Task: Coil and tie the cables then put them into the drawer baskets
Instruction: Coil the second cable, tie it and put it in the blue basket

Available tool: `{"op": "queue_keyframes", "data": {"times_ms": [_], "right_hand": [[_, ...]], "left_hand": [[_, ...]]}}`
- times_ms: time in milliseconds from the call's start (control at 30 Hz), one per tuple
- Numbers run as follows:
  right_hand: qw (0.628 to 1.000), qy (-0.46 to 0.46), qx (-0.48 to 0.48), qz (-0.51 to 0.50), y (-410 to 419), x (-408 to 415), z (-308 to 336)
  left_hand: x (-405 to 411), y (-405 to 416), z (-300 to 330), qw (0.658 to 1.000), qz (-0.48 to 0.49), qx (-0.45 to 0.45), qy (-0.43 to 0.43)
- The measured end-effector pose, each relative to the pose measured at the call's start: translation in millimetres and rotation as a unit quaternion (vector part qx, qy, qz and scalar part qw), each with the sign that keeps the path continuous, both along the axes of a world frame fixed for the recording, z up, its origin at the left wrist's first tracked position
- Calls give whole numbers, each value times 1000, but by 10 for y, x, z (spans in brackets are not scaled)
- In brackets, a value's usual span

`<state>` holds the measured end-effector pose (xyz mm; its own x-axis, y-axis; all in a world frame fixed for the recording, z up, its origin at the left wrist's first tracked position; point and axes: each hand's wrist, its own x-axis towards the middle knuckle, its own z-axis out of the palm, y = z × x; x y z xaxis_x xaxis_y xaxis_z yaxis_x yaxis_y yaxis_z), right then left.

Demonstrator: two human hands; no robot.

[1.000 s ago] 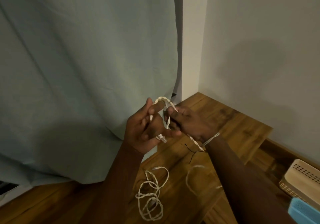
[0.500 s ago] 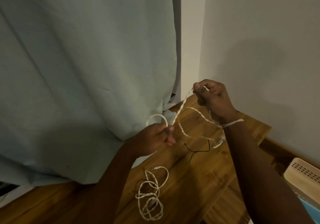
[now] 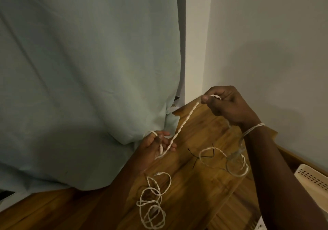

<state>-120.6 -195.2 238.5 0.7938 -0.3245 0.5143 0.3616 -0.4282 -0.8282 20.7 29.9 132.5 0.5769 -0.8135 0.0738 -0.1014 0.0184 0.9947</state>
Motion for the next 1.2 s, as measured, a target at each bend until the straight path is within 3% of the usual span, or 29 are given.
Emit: {"op": "queue_keyframes", "data": {"times_ms": [133, 200, 233, 300, 367, 433, 500, 600, 700, 800, 867, 900, 933, 1000, 1100, 1133, 1200], "right_hand": [[988, 21, 13, 155, 24, -61, 74], [980, 40, -40, 191, 50, -67, 153], [979, 46, -69, 186, 72, -53, 186], [986, 44, -80, 140, 99, 13, 233], [995, 29, -66, 68, 112, 91, 253], [998, 4, -67, 6, 116, 185, 235], [997, -20, -59, -39, 117, 290, 184], [995, -16, -35, -87, 74, 425, 16], [994, 82, -21, -76, 102, 528, -323], [976, 195, -92, -10, 356, 587, -595], [967, 216, -118, 64, 583, 591, -609], [962, 223, -120, 102, 670, 591, -586], [956, 233, -124, 131, 727, 588, -548], [937, 269, -138, 176, 764, 595, -509], [902, 338, -180, 202, 781, 560, -456], [893, 348, -197, 207, 799, 550, -436], [888, 335, -240, 204, 830, 538, -388]], "left_hand": [[56, -14, 3, 971, 98, -57, 210], [125, -53, -18, 952, 133, -53, 271], [185, -77, -61, 945, 123, -37, 300], [130, -60, 15, 932, -16, 18, 363], [-33, -14, 104, 919, -131, 87, 361], [-141, 19, 93, 950, -151, 87, 259], [-236, 57, 94, 959, -183, 19, 214], [-299, 98, 200, 903, -300, -102, 290], [-288, 129, 446, 837, -376, -223, 327], [-169, 151, 714, 802, -368, -313, 352], [-65, 123, 852, 801, -322, -361, 353], [-12, 104, 925, 828, -277, -365, 324], [42, 90, 974, 879, -209, -342, 259], [169, 50, 979, 964, -70, -244, 81], [415, 35, 831, 985, 37, -161, -41], [477, 42, 755, 983, 69, -145, -83], [478, 31, 651, 960, 107, -62, -252]]}}
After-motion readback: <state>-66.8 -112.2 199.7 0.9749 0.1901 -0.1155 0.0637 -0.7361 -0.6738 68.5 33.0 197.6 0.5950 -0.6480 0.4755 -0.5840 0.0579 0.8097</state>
